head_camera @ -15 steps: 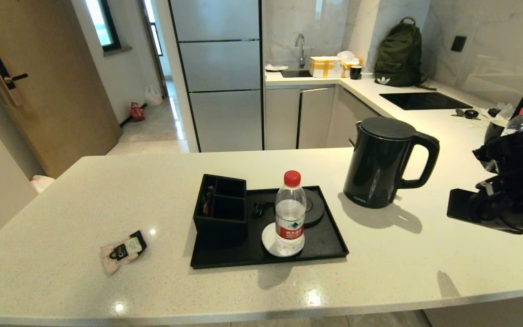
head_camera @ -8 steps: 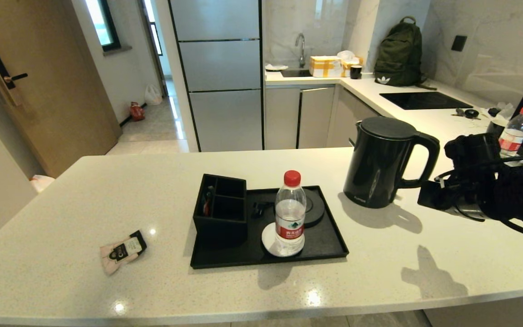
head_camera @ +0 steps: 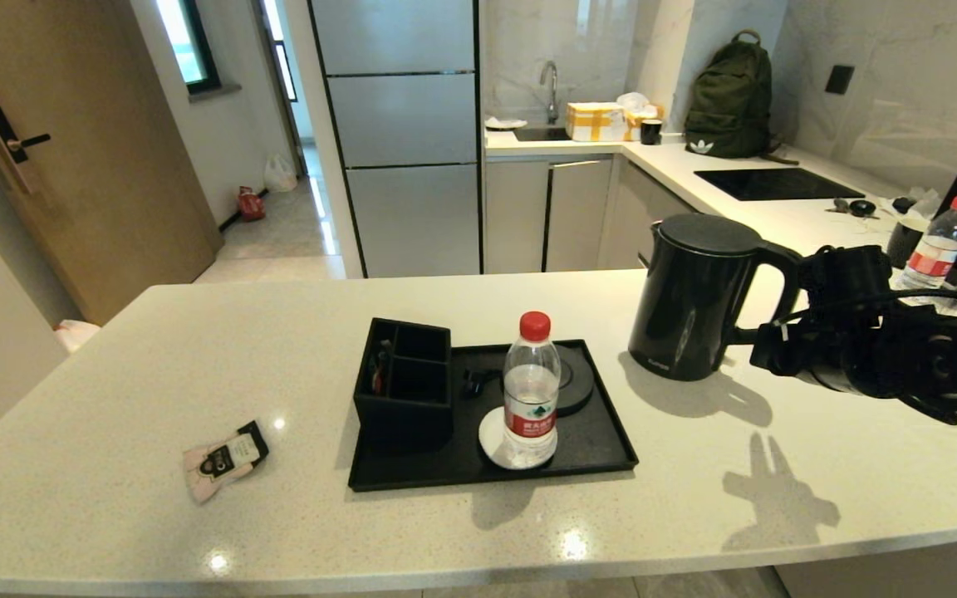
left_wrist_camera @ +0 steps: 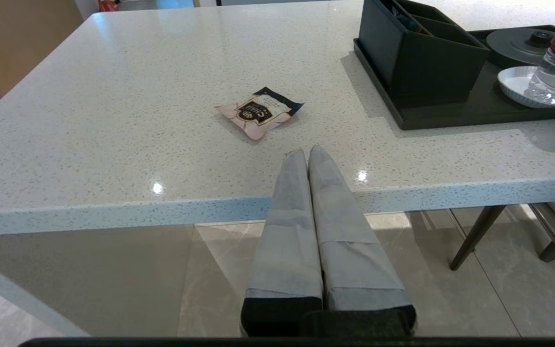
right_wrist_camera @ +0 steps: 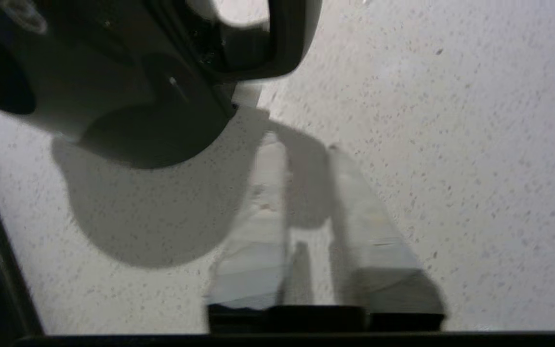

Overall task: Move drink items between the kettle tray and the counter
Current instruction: Return the kettle to its original position

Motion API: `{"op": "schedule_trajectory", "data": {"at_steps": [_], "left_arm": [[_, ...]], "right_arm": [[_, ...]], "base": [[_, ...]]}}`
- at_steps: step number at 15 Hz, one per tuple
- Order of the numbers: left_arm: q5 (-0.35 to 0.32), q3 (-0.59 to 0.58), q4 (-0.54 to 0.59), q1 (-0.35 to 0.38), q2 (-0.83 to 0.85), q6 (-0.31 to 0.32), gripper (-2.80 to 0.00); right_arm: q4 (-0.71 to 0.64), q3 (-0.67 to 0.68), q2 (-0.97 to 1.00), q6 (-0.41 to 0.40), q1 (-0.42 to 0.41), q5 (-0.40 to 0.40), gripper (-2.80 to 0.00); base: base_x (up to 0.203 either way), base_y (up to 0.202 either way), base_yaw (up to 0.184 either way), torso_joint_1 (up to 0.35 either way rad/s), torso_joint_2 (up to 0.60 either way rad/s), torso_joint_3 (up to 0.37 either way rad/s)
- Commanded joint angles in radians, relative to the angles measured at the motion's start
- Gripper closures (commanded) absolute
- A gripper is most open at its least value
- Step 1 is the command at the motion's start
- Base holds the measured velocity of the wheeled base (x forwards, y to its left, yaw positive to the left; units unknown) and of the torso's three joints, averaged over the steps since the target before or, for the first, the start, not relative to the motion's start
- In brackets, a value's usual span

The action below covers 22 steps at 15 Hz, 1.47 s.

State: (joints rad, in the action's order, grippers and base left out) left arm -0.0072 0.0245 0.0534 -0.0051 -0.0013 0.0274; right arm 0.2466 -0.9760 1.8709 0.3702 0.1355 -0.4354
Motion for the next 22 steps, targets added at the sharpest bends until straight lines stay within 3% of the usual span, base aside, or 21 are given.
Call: {"op": "schedule_trajectory", "data": {"at_steps": [1, 8, 12, 15, 22], "left_arm": [[0.000, 0.000, 0.000, 0.001, 0.001, 0.000, 0.00], [0.001, 0.000, 0.000, 0.001, 0.001, 0.000, 0.00], [0.000, 0.000, 0.000, 0.001, 0.001, 0.000, 0.00], [0.001, 0.000, 0.000, 0.001, 0.001, 0.000, 0.00], [0.001, 0.000, 0.000, 0.000, 0.001, 0.000, 0.00]], "right_arm": [[0.004, -0.038, 0.037, -0.011, 0.007, -0.040, -2.80], [0.094, -0.084, 0.116, -0.022, 0.007, -0.120, -2.80], [0.097, -0.084, 0.117, -0.025, 0.005, -0.123, -2.80], [0.293, -0.086, 0.162, -0.131, -0.074, -0.162, -2.80], [0.307, -0.118, 0.185, -0.148, -0.107, -0.162, -2.80]], "base": [[0.000, 0.000, 0.000, 0.000, 0.00, 0.000], [0.000, 0.000, 0.000, 0.000, 0.00, 0.000], [0.000, 0.000, 0.000, 0.000, 0.00, 0.000], [0.000, 0.000, 0.000, 0.000, 0.00, 0.000], [0.000, 0.000, 0.000, 0.000, 0.00, 0.000]]}}
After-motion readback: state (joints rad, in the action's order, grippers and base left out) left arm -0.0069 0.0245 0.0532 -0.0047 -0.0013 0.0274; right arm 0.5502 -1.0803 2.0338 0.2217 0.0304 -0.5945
